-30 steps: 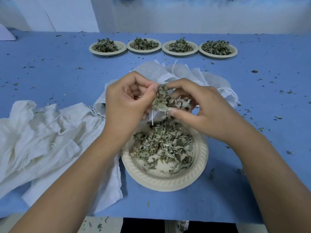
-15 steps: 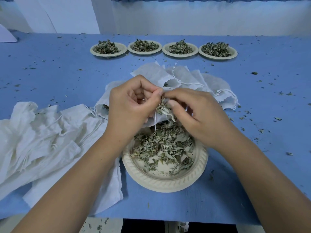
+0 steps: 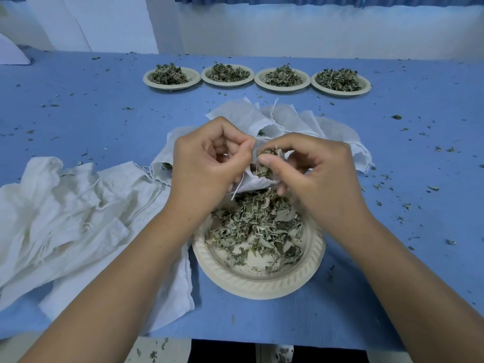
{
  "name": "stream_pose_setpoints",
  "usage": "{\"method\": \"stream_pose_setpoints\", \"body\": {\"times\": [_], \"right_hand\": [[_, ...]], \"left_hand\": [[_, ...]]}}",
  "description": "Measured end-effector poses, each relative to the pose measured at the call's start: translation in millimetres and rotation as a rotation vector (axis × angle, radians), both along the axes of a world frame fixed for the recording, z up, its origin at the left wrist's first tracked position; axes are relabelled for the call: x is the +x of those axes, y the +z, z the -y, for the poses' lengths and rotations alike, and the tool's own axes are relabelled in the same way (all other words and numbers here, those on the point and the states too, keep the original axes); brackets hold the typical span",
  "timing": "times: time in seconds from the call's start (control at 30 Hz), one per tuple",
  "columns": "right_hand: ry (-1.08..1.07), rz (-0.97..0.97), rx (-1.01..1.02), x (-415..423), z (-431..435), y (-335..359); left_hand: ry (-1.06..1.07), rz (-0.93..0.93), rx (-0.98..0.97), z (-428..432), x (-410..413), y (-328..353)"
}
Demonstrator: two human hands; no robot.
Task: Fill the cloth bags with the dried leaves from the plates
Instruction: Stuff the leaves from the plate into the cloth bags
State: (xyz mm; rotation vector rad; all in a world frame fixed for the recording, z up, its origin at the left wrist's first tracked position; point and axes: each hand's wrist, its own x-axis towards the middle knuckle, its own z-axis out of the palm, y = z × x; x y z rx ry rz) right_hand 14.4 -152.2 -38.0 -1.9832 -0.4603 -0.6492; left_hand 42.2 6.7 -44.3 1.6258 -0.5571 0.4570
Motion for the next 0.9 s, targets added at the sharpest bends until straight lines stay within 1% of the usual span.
{"method": "stream_pose_setpoints", "body": {"times": [0.03, 0.07, 0.17, 0.2, 0.27, 0.3, 0.33, 0.37, 0.4, 0.43, 0.53, 0.57, 0.6, 0.7, 0.73, 0.77, 0.8, 0.87, 0.9], "right_hand": [[-0.007, -0.007, 0.017, -0.2, 0.2, 0.4], [-0.025, 0.005, -0.018, 0.1, 0.0, 0.1], [-0.101, 0.034, -0.276, 1.8, -1.7, -1.8], [-0.105, 0.004, -0.298, 2.3, -0.4, -1.4], [-0.047, -0.04, -0.187, 2.9, 3.7, 1.2], [-0.024, -0.021, -0.117, 2.2, 5.1, 3.0], [-0.015, 0.035, -0.088, 1.2, 6.0, 4.2], [-0.002, 0.102, -0.101, -0.2, 6.3, 5.0], [0.023, 0.139, -0.146, -1.4, 5.2, 5.5], [0.055, 0.134, -0.225, -2.2, 3.1, 4.9], [0.106, 0.029, -0.507, -1.5, -1.8, -0.6], [0.108, 0.007, -0.525, -0.5, -1.7, -1.4], [0.114, 0.001, -0.476, 0.2, -0.5, -0.8], [0.125, 0.102, -0.166, 1.6, 7.9, 4.3], [0.125, 0.126, -0.113, 2.0, 10.1, 5.2], [0.128, 0.126, -0.113, 2.2, 10.7, 5.3], [0.134, 0.104, -0.172, 1.9, 8.7, 4.4], [0.148, 0.014, -0.382, 0.1, 0.5, 0.4], [0.171, -0.026, -0.452, 0.0, -3.1, -1.4]], "left_hand": [[-0.011, 0.004, 0.004, 0.1, -0.6, 0.3], [-0.026, 0.006, 0.005, 0.2, -1.4, 0.5], [-0.038, 0.014, 0.01, 0.3, -2.1, 0.9], [-0.022, 0.013, 0.014, 0.4, -1.8, 1.2], [0.019, -0.005, 0.006, 0.2, -0.8, 2.0], [0.036, -0.017, -0.011, 0.0, -0.4, 2.3], [0.048, -0.029, -0.031, -0.5, 0.1, 2.6], [0.054, -0.039, -0.052, -0.8, 0.5, 3.0], [0.053, -0.049, -0.069, -0.9, 0.4, 3.3], [0.042, -0.055, -0.079, -1.0, 0.4, 3.8], [-0.026, -0.075, -0.079, 0.0, -0.2, 4.8], [-0.043, -0.085, -0.075, 0.4, 0.1, 4.7], [-0.046, -0.094, -0.074, 0.5, 0.5, 4.7], [0.0, -0.107, -0.092, -0.1, 1.4, 5.1], [0.016, -0.112, -0.098, -0.6, 1.5, 5.4], [0.024, -0.119, -0.107, -0.8, 1.7, 5.8], [0.022, -0.127, -0.114, -1.0, 1.4, 6.2], [-0.01, -0.137, -0.117, -0.7, 0.8, 6.4], [-0.027, -0.14, -0.11, -0.2, 0.5, 6.3]]}}
